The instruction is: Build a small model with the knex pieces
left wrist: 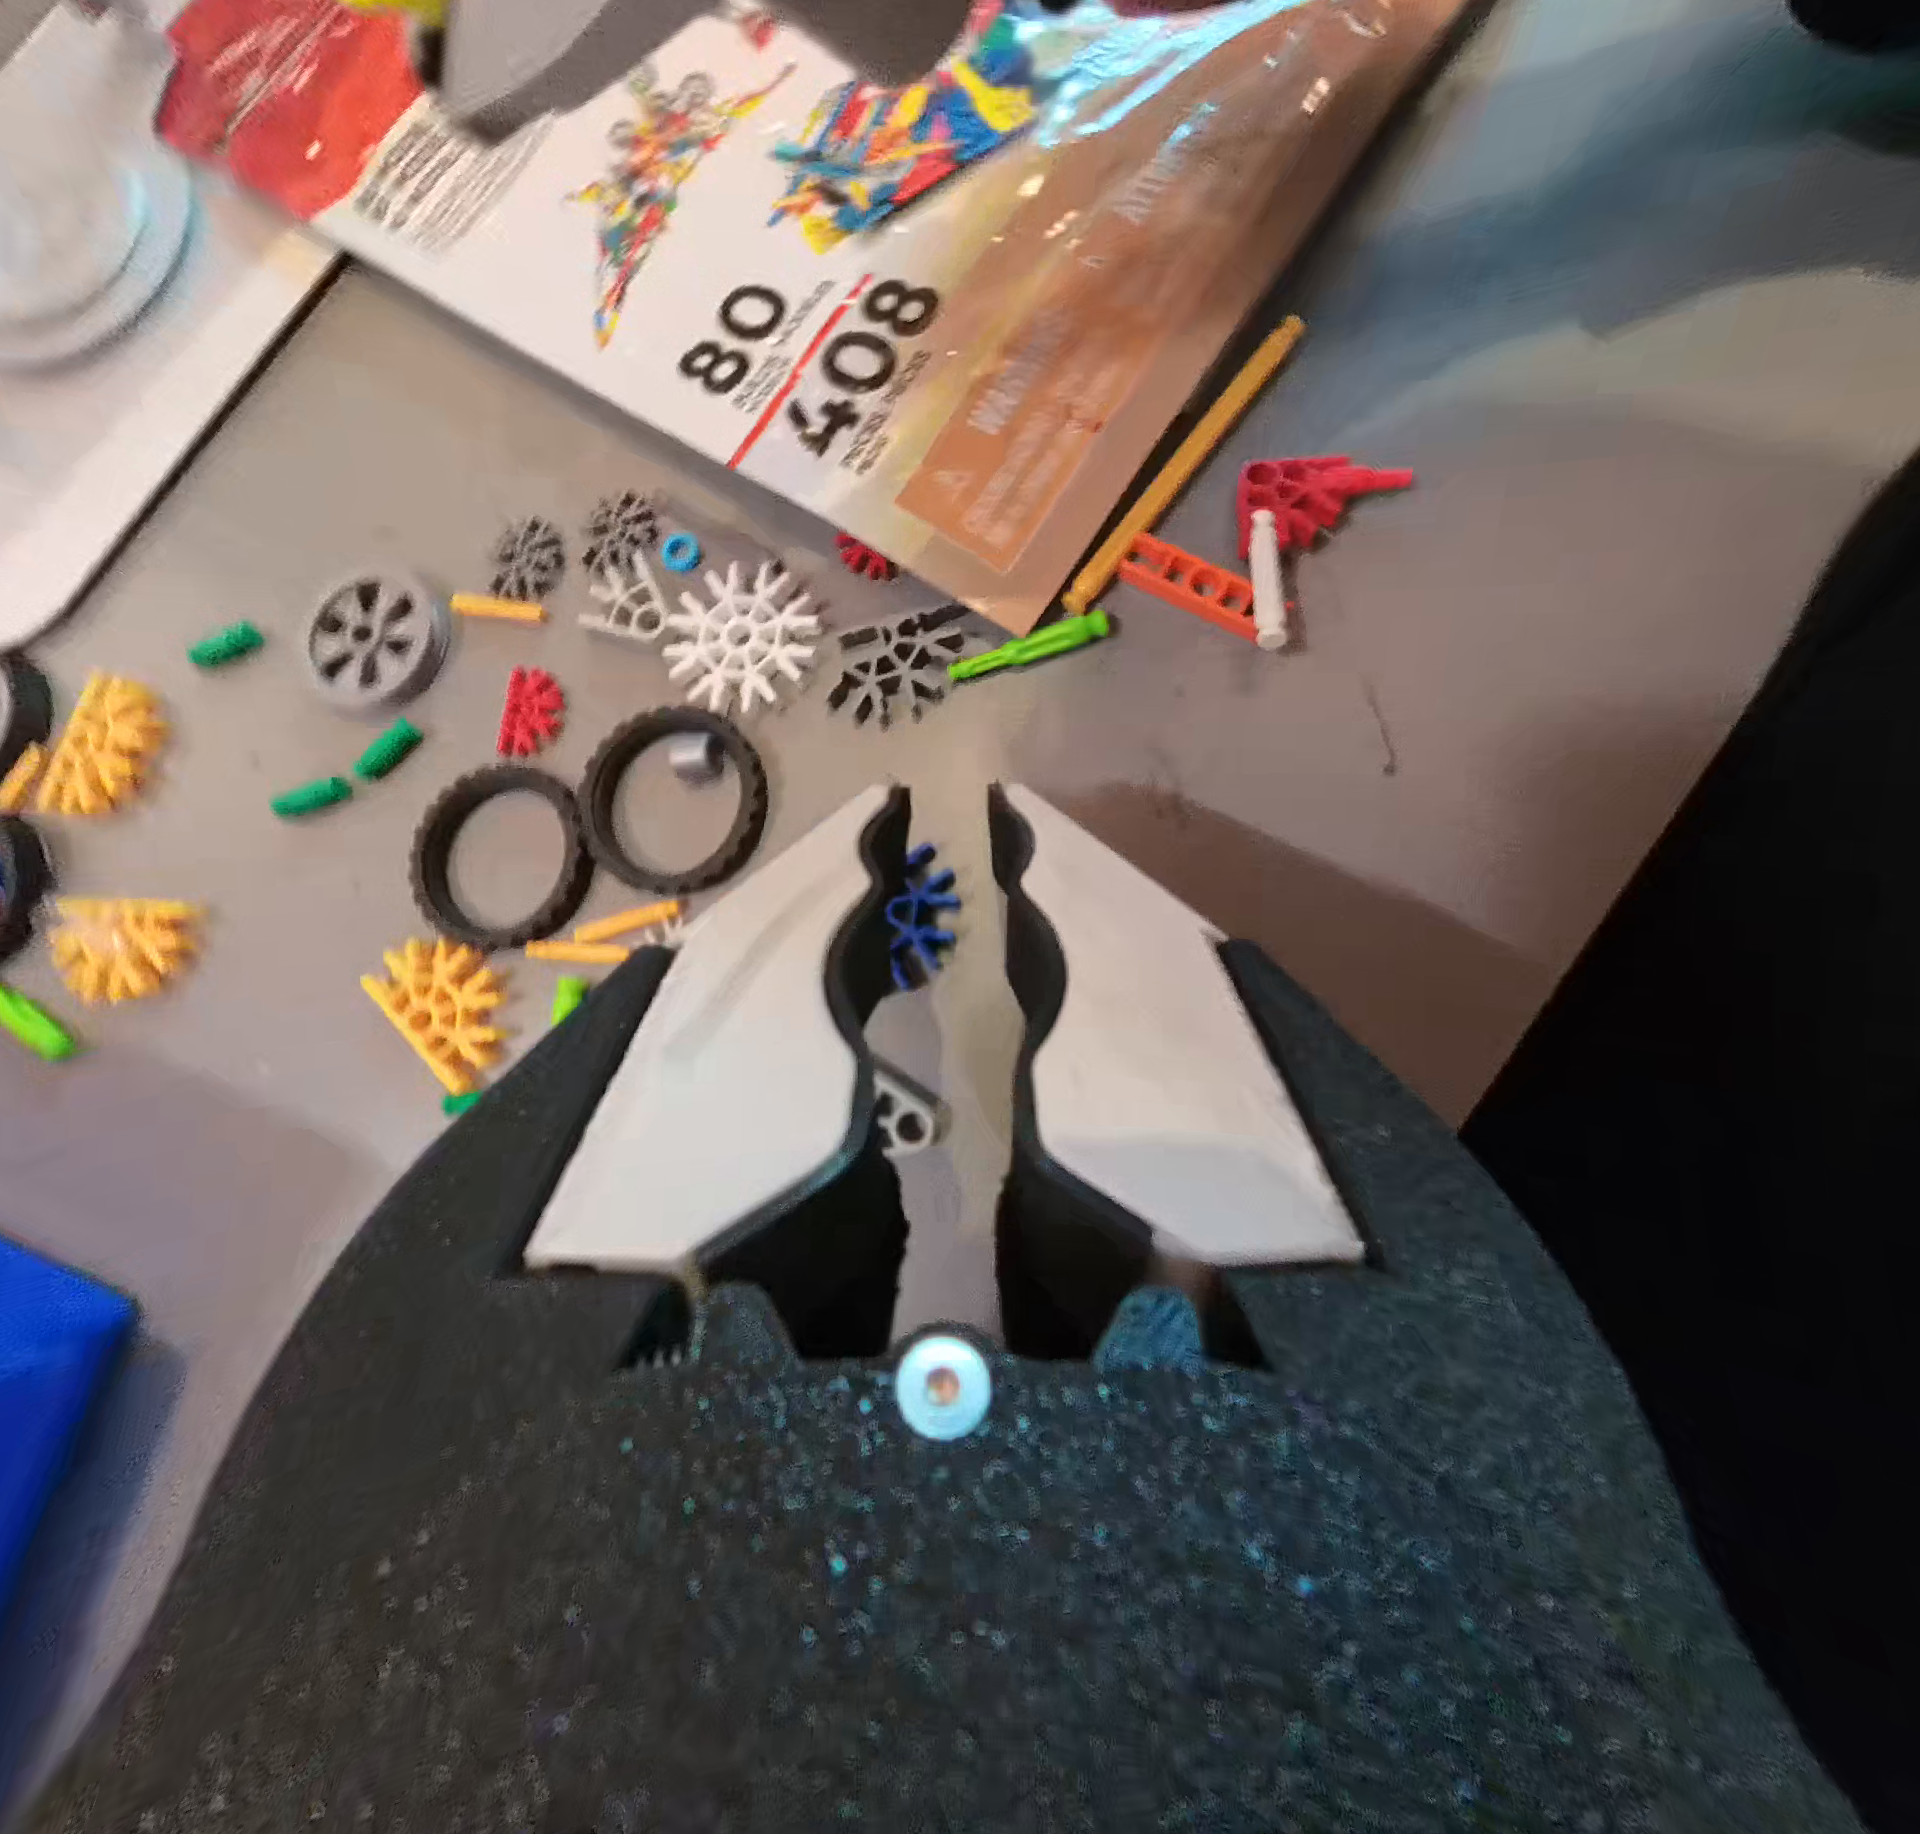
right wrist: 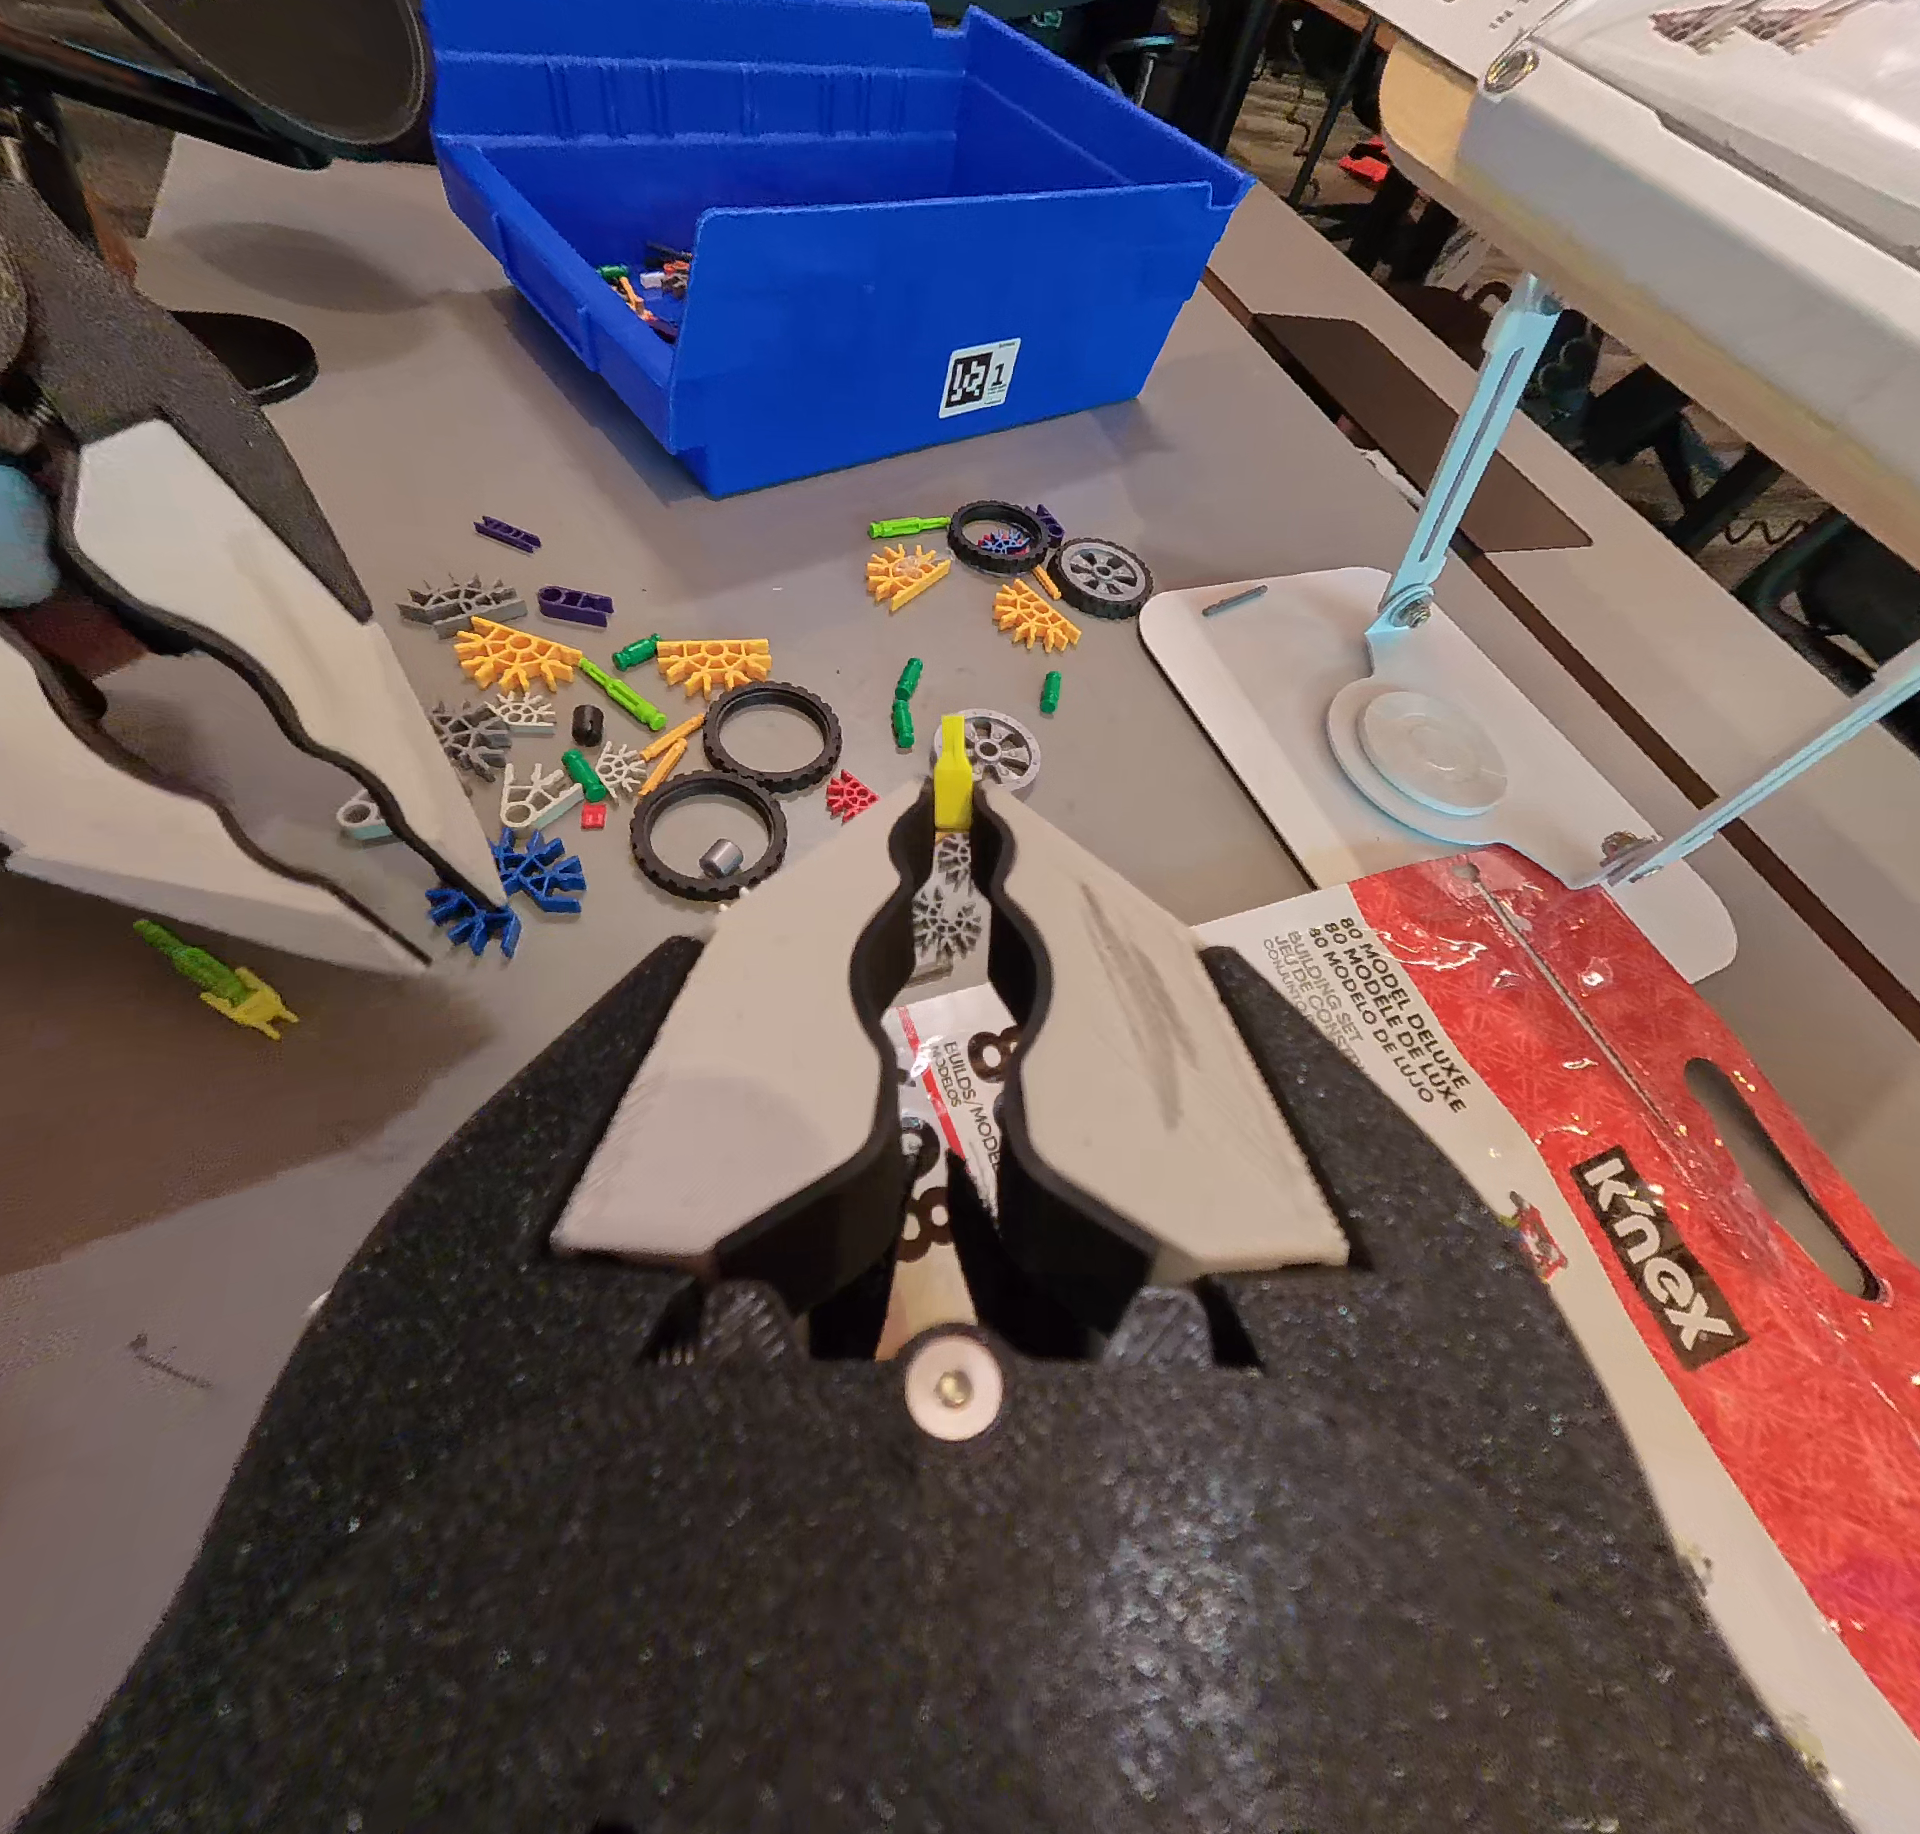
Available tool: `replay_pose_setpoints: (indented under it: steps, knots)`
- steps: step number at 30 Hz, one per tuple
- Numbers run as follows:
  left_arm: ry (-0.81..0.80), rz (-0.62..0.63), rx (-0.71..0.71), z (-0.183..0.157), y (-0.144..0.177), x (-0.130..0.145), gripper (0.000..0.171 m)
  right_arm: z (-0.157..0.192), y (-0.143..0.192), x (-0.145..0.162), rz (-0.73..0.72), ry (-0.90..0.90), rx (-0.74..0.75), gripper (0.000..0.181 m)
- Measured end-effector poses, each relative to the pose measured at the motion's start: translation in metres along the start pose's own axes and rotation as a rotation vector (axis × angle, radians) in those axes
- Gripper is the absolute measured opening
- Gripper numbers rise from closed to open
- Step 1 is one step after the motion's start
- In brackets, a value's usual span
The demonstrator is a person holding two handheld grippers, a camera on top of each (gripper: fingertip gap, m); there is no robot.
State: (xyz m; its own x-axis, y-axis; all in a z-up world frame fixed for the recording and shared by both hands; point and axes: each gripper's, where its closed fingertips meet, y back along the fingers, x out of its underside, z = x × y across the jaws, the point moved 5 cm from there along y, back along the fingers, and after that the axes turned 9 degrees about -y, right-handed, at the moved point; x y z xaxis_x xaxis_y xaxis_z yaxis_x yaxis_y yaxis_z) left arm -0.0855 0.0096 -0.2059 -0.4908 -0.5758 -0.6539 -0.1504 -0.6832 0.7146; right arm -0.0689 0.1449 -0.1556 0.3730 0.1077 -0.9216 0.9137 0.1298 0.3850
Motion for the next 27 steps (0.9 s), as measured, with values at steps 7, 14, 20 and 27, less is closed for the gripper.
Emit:
replay_pose_setpoints:
  steps: [7,14,20,27]
  knots:
    - [-0.34,0.036,0.048,-0.006,-0.028,-0.012,0.019,-0.003,0.001,0.002,0.016,-0.003,-0.011,0.003]
    - [-0.346,0.035,0.156,-0.009,-0.04,-0.011,0.012,-0.001,0.0,0.003,0.021,-0.001,-0.024,0.004]
    - [-0.26,0.032,0.207,-0.01,-0.04,-0.008,0.0,-0.002,-0.001,0.005,0.029,-0.007,-0.031,0.004]
    - [-0.194,0.055,0.209,-0.011,-0.035,-0.004,0.0,-0.001,-0.002,0.006,0.032,-0.006,-0.038,0.004]
